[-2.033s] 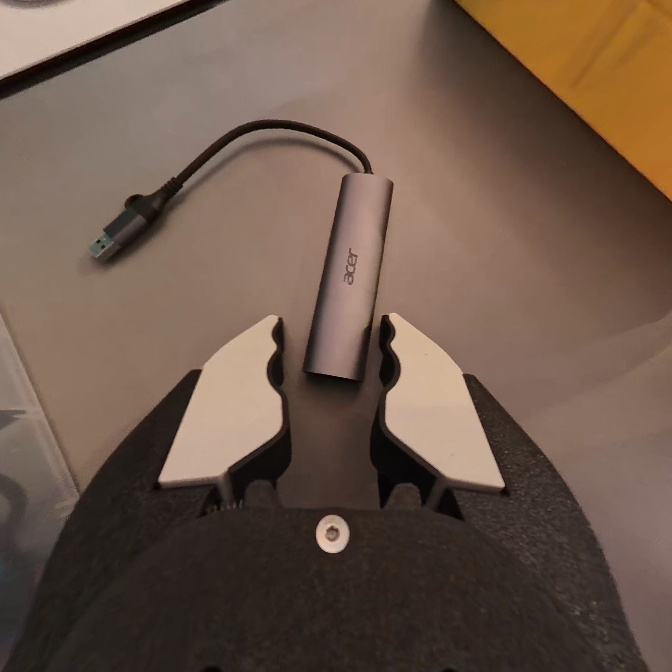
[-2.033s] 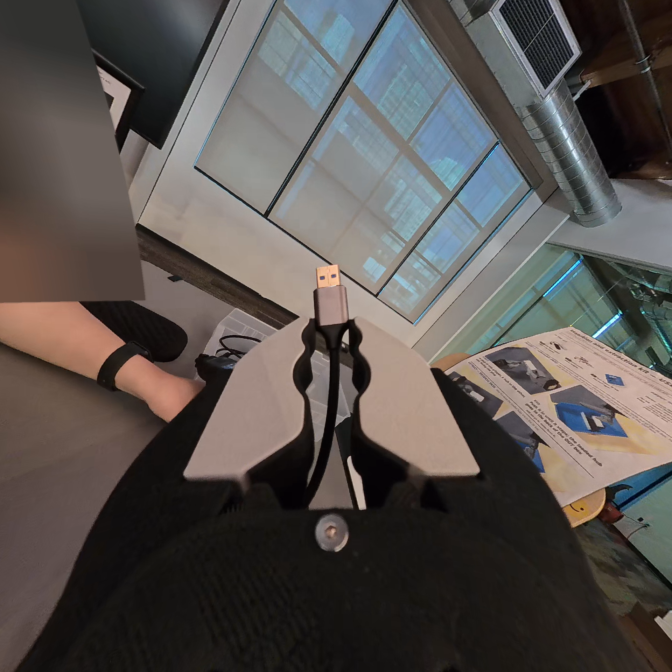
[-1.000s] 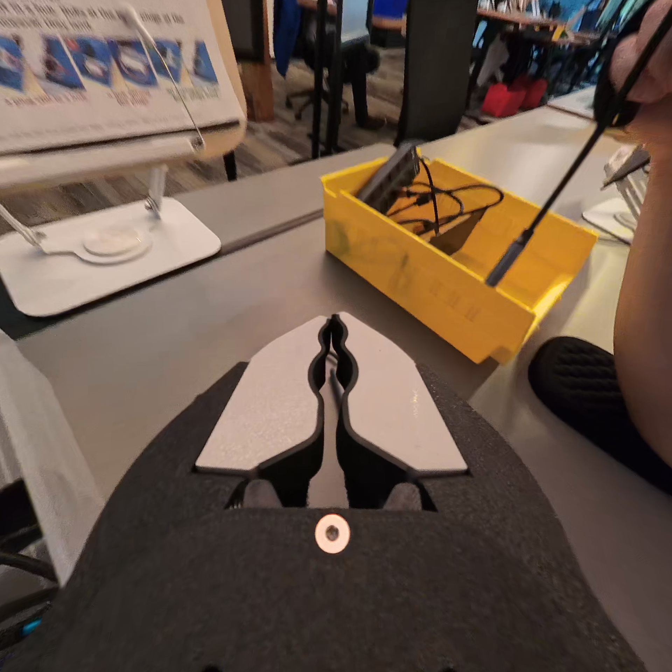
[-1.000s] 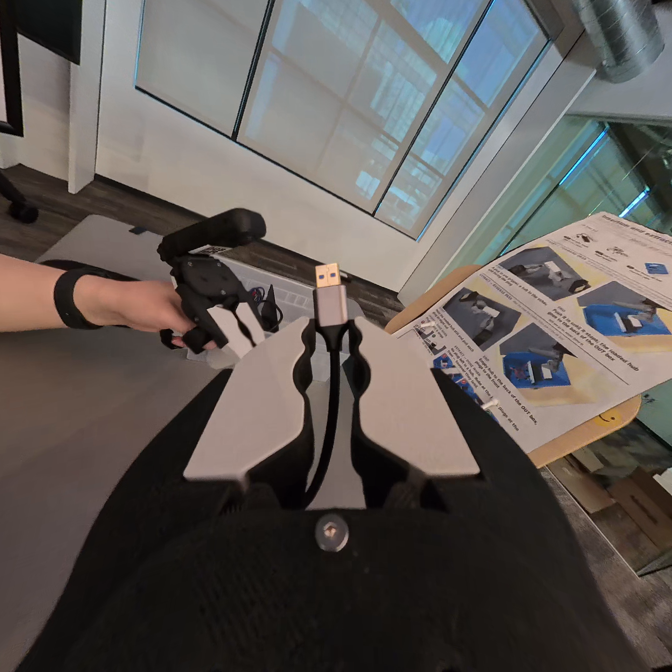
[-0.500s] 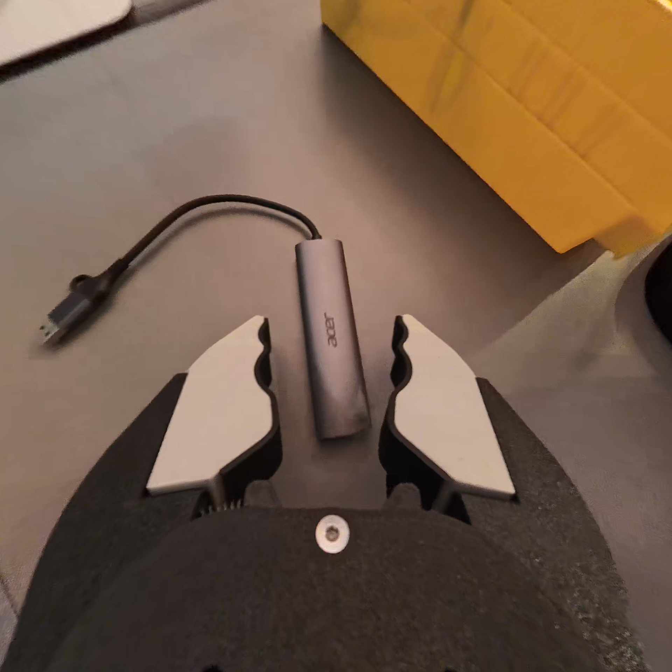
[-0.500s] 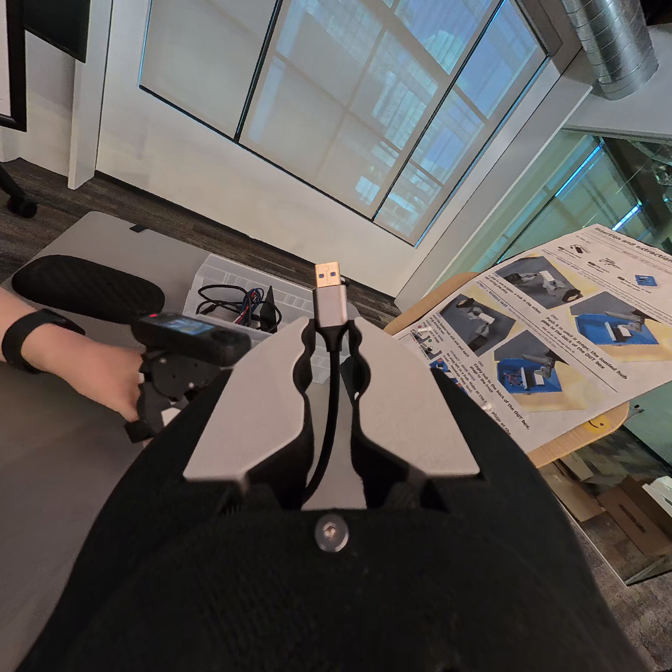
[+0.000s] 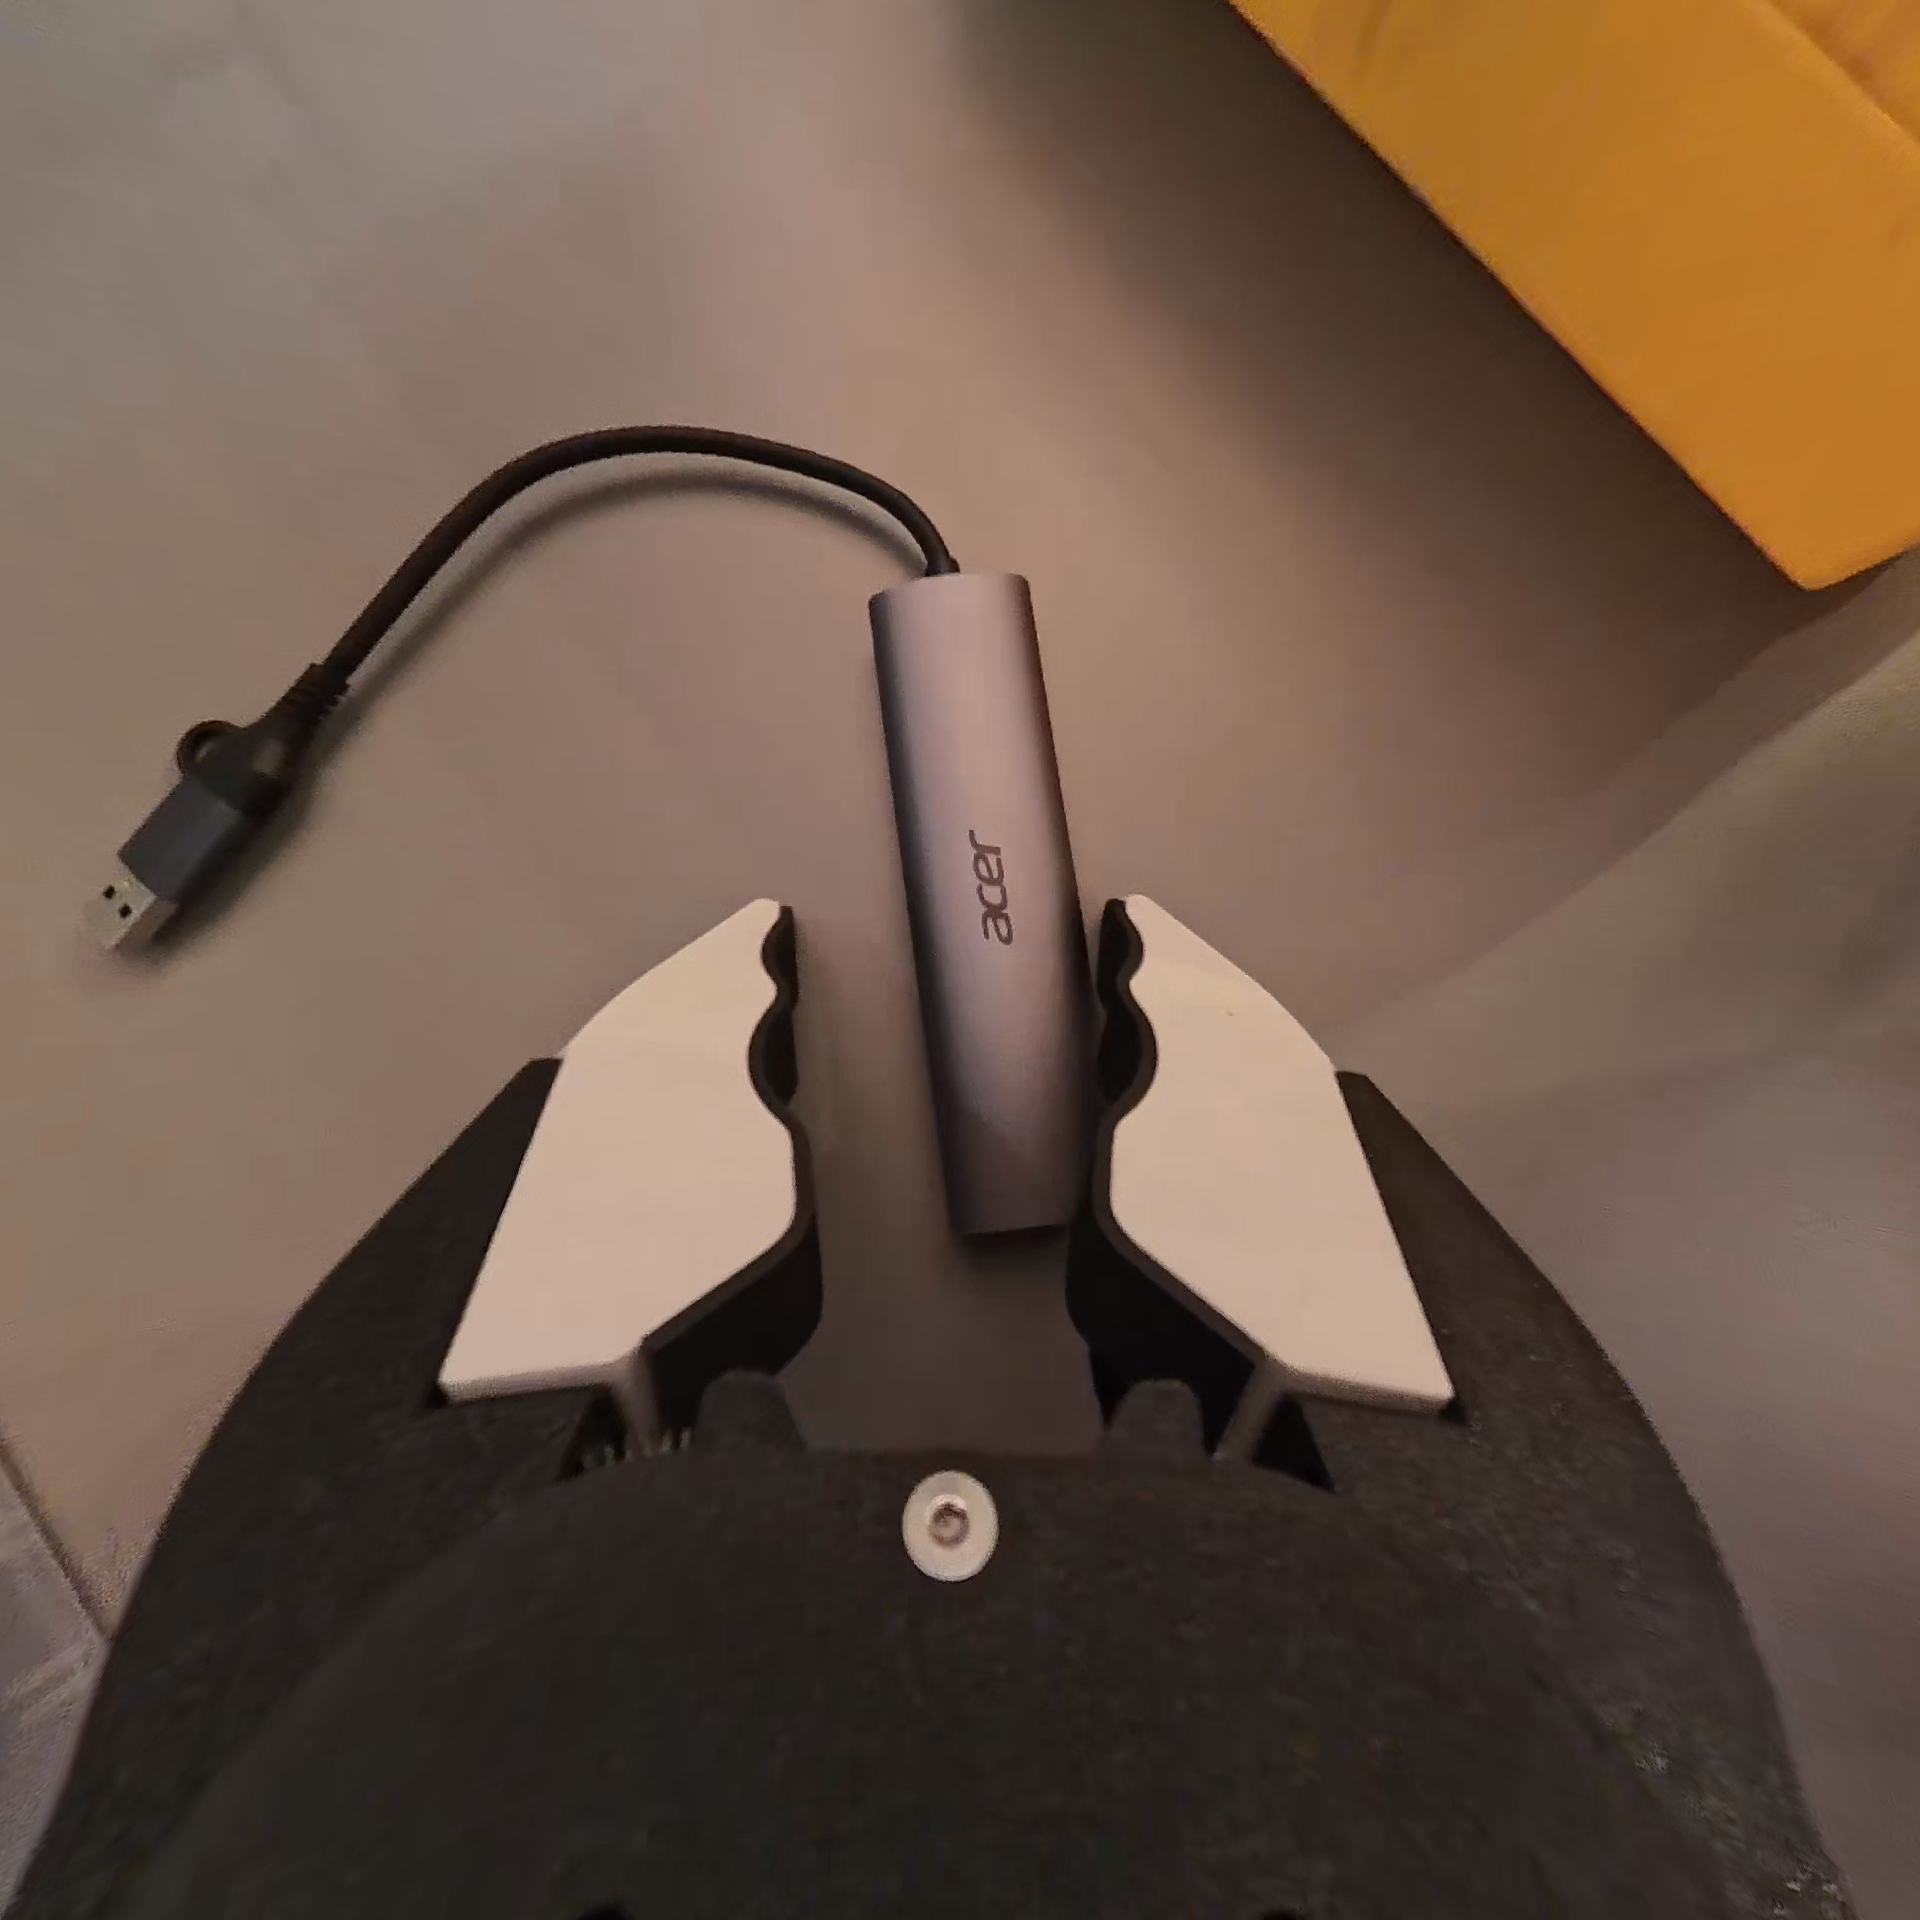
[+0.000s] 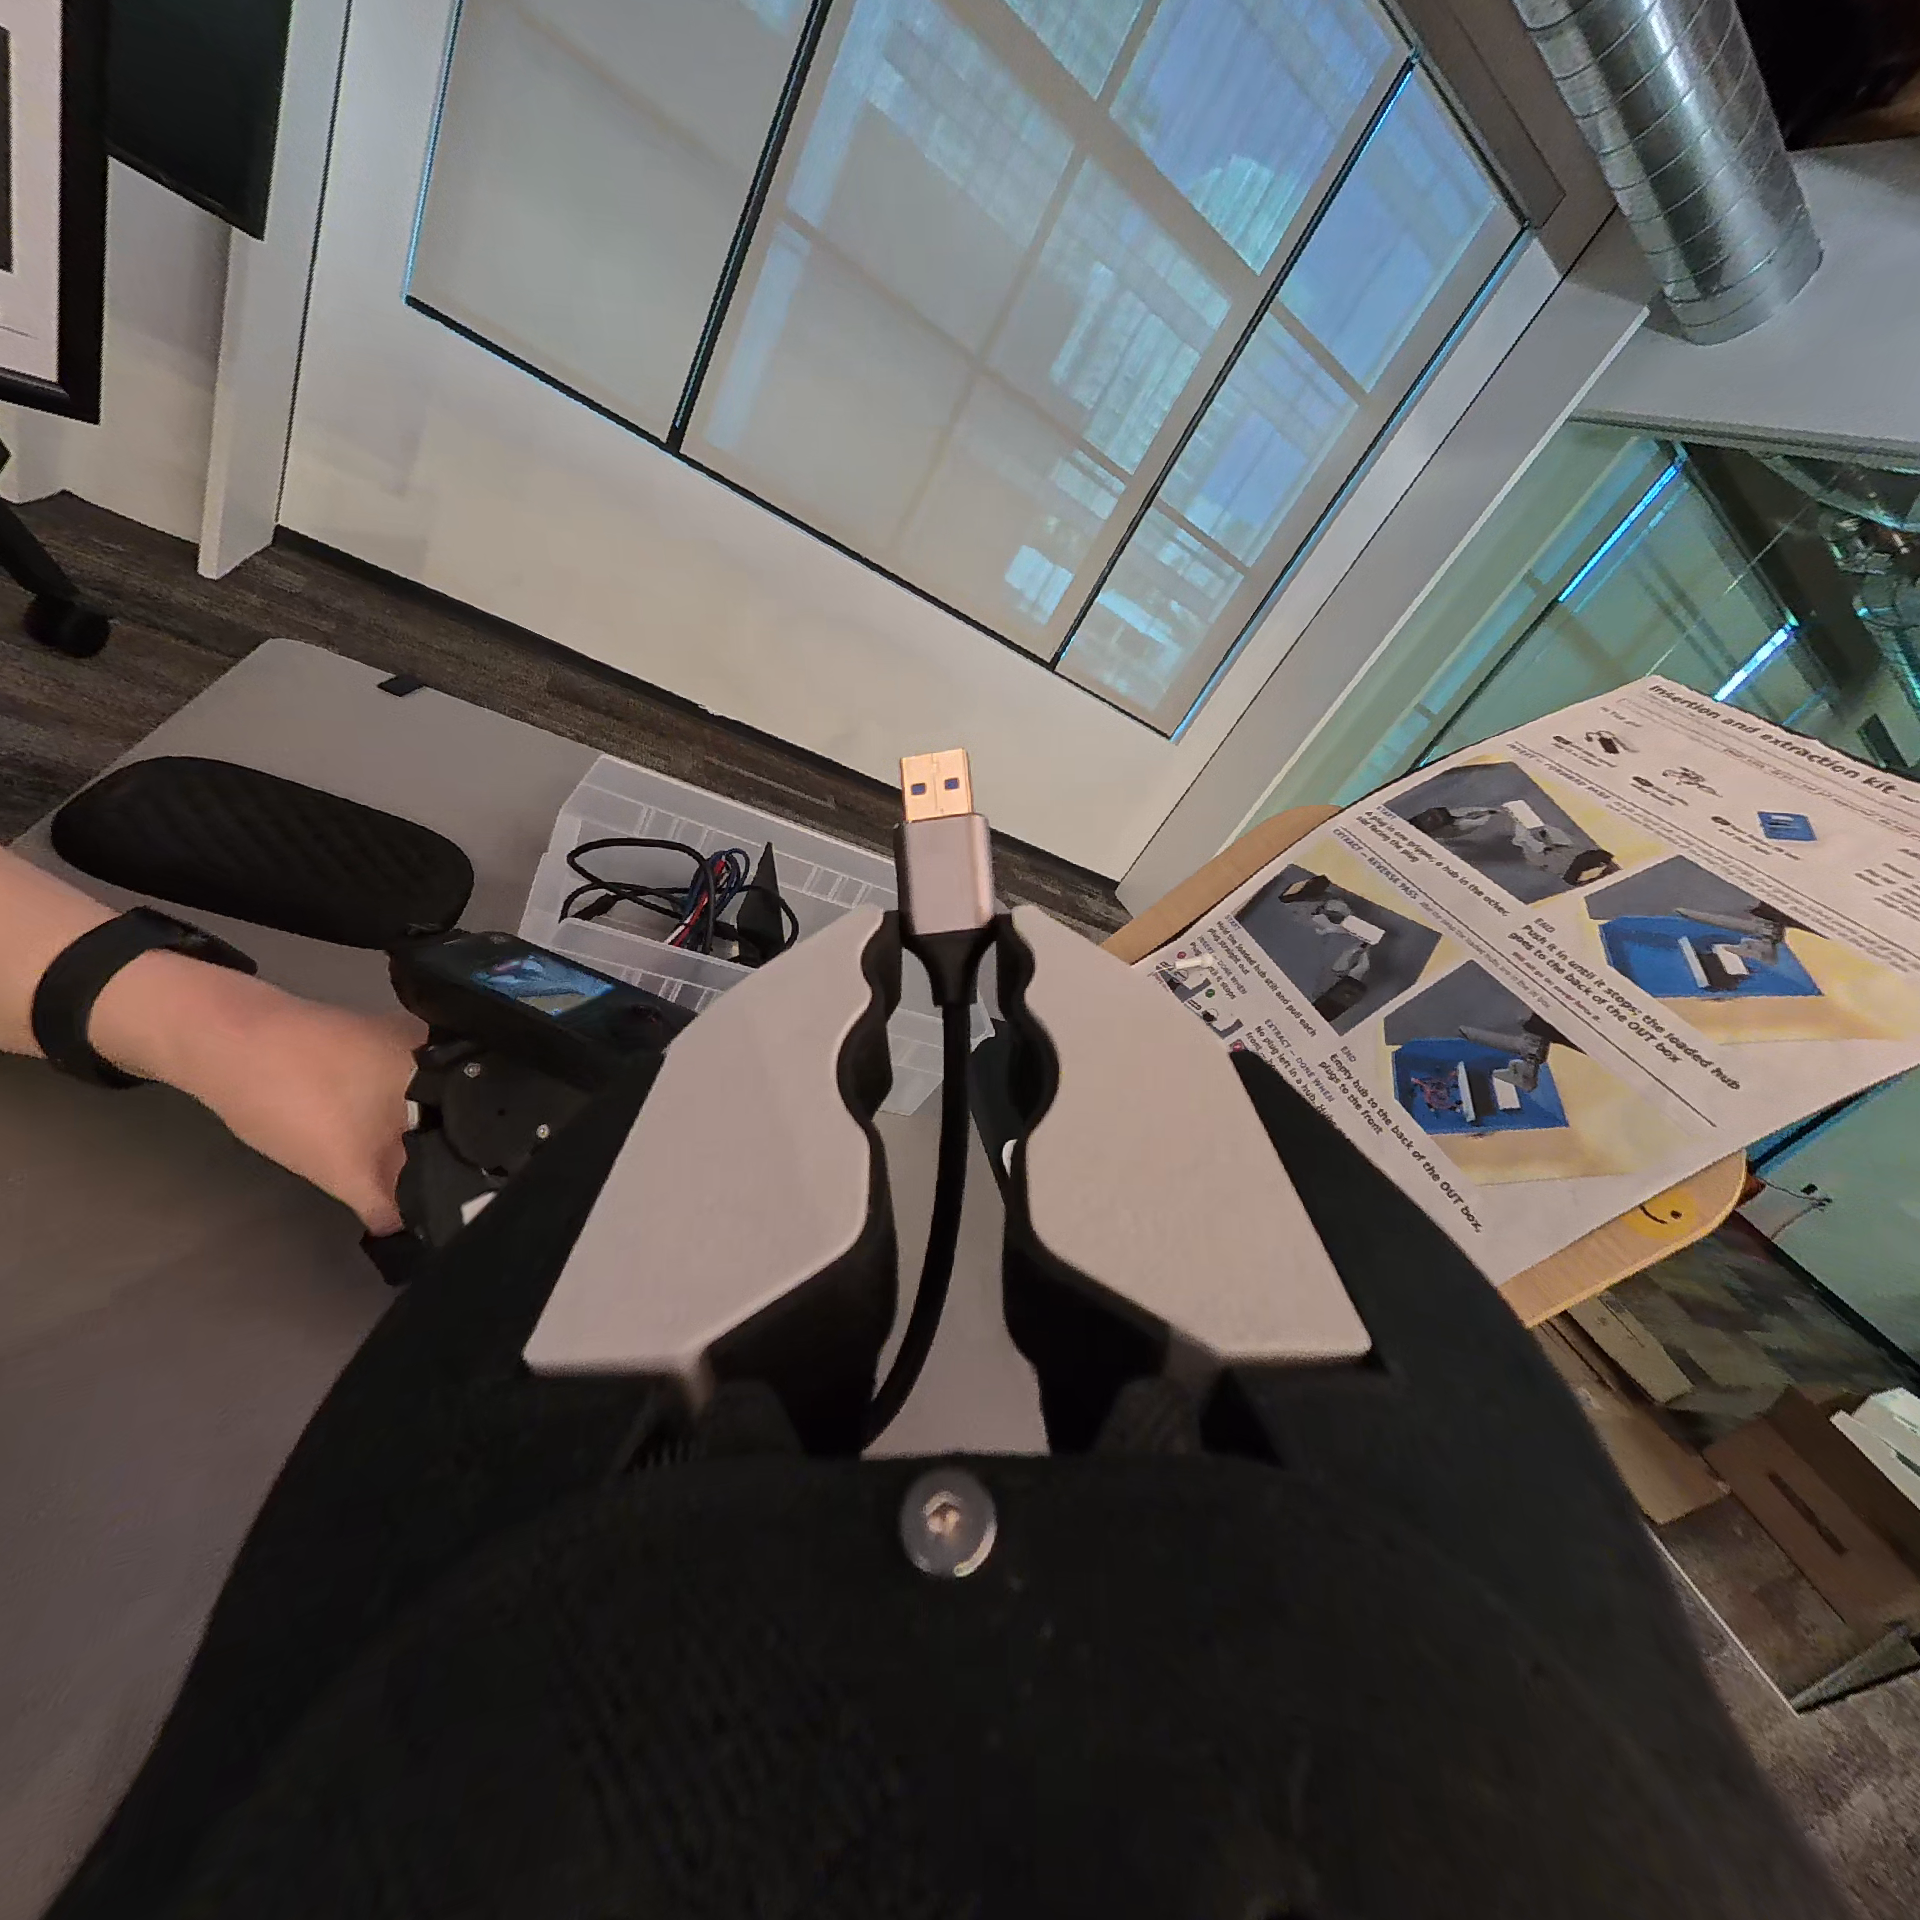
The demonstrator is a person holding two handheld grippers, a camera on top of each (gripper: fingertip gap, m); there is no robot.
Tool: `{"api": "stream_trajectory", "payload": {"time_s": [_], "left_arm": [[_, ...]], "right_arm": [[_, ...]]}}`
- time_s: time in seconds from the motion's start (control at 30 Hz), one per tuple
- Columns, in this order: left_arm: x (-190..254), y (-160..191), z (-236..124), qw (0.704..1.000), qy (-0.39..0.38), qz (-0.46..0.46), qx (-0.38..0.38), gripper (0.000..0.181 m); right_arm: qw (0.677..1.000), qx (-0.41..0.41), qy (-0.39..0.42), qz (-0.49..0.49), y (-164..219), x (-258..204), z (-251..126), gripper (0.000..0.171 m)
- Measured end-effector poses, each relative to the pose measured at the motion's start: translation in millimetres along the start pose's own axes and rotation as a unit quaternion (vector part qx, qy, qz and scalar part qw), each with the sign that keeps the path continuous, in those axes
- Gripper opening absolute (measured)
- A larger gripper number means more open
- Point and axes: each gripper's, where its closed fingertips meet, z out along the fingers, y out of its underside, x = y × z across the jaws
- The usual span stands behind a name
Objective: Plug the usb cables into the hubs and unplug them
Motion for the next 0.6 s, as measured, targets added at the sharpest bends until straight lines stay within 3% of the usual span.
{"api": "stream_trajectory", "payload": {"time_s": [0.37, 0.43, 0.5, 0.6], "left_arm": [[2, 0, 0, 1.000, -0.010, -0.008, -0.004, 0.054], [4, 1, 0, 1.000, -0.012, -0.011, -0.003, 0.051], [7, -1, 0, 1.000, -0.013, 0.006, 0.000, 0.032], [5, -4, 2, 0.999, -0.010, 0.038, 0.012, 0.031]], "right_arm": [[1.000, -0.018, 0.010, 0.000, 7, 3, -2, 0.017], [1.000, -0.025, 0.009, -0.002, 9, 3, -1, 0.017], [1.000, -0.030, 0.009, -0.003, 11, 2, 1, 0.017], [0.999, -0.038, 0.007, -0.005, 14, 1, 4, 0.017]]}}
